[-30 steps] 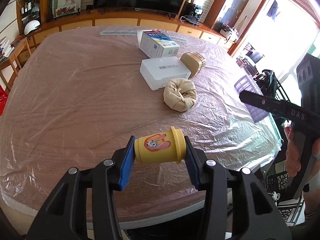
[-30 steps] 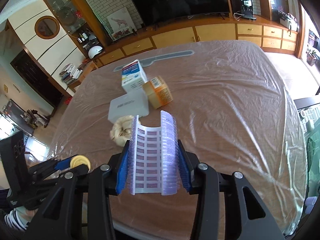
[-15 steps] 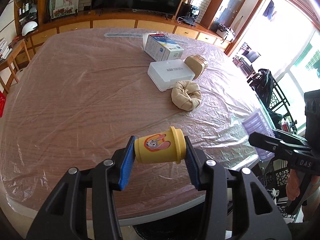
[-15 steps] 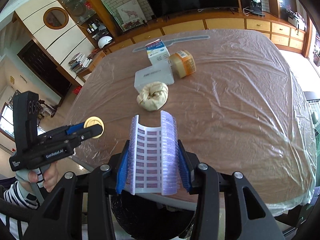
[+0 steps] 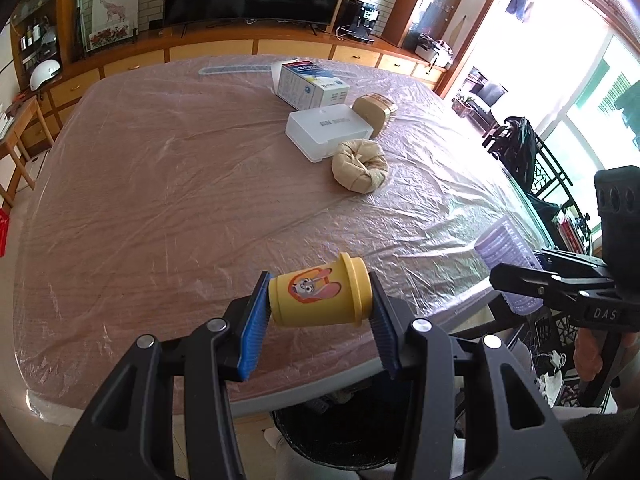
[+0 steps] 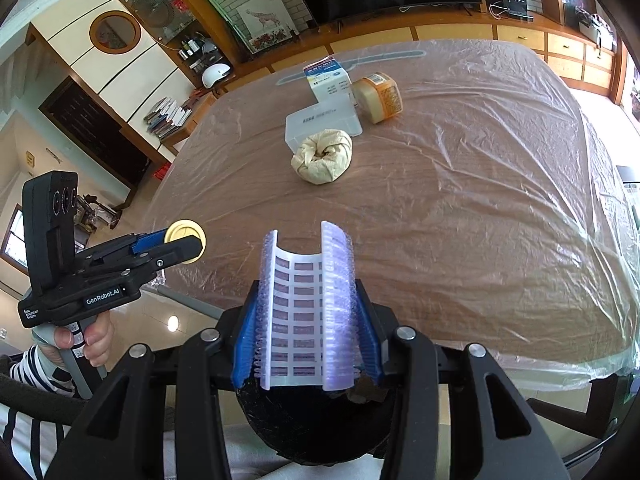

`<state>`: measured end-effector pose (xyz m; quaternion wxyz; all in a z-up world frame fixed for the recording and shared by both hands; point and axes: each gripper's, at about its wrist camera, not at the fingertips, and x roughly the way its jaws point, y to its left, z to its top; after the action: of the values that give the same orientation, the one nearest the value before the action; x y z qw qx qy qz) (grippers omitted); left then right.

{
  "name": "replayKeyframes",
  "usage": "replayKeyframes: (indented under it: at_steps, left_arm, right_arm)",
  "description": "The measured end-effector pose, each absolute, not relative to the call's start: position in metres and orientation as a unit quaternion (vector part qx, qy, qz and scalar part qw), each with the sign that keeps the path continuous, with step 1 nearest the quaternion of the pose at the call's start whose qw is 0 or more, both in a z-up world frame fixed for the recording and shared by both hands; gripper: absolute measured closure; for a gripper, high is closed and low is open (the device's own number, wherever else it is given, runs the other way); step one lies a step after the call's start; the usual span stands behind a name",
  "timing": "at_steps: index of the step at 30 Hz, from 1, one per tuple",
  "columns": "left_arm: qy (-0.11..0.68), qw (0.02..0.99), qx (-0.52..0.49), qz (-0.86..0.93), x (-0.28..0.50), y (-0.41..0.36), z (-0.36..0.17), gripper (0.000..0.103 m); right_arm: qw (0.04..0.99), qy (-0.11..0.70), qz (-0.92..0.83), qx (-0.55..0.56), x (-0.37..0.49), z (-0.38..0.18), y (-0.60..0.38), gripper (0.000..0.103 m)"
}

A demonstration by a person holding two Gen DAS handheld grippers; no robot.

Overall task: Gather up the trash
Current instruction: 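Carry the yellow cup and lavender rack with both grippers over the black bin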

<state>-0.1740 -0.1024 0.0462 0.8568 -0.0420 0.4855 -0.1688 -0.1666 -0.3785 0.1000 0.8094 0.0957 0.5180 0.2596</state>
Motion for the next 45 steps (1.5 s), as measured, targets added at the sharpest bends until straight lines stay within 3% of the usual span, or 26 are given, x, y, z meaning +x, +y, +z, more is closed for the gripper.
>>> replayKeyframes:
  at_steps: [26,45]
  left_arm:
    - [0.495,0.837,0.013,-0.232,-0.238,-0.131,0.051,0.056]
    - [0.530,0.814,0.046,-0.234,-0.257,-0.145,0.011,0.056]
  right_arm:
    - [0.777,0.543,0.314,0.061,-0.220,0.095,-0.374,0.061]
    - [0.761,0.573,0.303,0.002,-0.242,0.064,-0.358,0.061]
